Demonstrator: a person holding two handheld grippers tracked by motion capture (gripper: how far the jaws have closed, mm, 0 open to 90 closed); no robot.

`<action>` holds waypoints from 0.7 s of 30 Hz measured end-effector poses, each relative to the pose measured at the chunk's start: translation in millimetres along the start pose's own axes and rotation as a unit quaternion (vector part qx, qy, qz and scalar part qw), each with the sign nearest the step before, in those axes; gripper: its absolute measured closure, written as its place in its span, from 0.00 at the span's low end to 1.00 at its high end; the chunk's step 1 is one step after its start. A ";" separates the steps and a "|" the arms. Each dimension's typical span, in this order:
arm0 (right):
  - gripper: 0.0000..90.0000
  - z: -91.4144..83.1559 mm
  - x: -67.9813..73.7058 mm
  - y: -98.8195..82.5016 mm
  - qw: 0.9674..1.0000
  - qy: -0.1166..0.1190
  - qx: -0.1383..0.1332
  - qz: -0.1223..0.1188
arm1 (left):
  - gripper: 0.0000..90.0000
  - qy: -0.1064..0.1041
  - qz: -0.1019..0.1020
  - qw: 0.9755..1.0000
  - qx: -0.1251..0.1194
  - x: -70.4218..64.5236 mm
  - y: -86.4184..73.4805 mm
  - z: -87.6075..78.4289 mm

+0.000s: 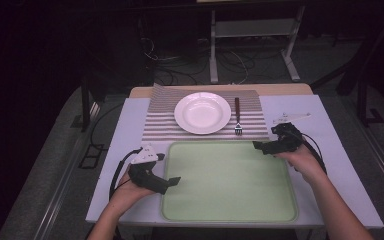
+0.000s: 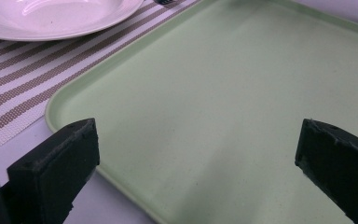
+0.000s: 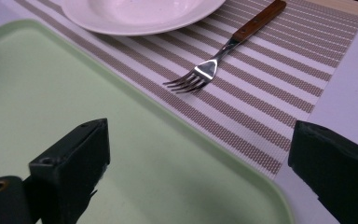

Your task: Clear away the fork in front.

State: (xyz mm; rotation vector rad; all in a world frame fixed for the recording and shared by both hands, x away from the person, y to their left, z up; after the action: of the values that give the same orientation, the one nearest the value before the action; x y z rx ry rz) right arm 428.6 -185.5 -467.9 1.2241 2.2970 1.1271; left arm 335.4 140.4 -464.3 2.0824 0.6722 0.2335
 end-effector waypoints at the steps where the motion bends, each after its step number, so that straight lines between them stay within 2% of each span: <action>1: 0.06 0.0 0.0 0.0 1.000 0.000 0.000 0.000 | 0.00 0.000 0.000 1.000 0.000 0.0 0.0 0.0; 9: 0.07 8.7 -9.6 12.9 1.000 -0.008 -0.005 0.009 | 0.00 0.003 0.000 1.000 -0.003 0.3 1.1 -1.1; 12: 0.08 13.1 -14.6 21.1 1.000 -0.009 -0.009 0.020 | 0.00 0.005 0.003 1.000 -0.001 0.4 0.2 -0.7; 21: 0.10 26.3 -22.8 39.5 0.999 -0.012 -0.004 0.031 | 0.00 0.005 0.004 1.000 0.001 1.5 -1.0 -1.2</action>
State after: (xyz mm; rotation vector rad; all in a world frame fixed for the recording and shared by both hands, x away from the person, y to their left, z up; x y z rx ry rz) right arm 479.4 -177.8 -457.0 1.3068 2.2502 1.1348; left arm 335.9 142.5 -464.5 2.0865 0.6707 0.2484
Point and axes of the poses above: each handheld gripper's, and its own axes: z roughly forward along the jaws, y roughly out of its top, x roughly to its left, the point moved 9 cm from there along z, roughly forward along the jaws
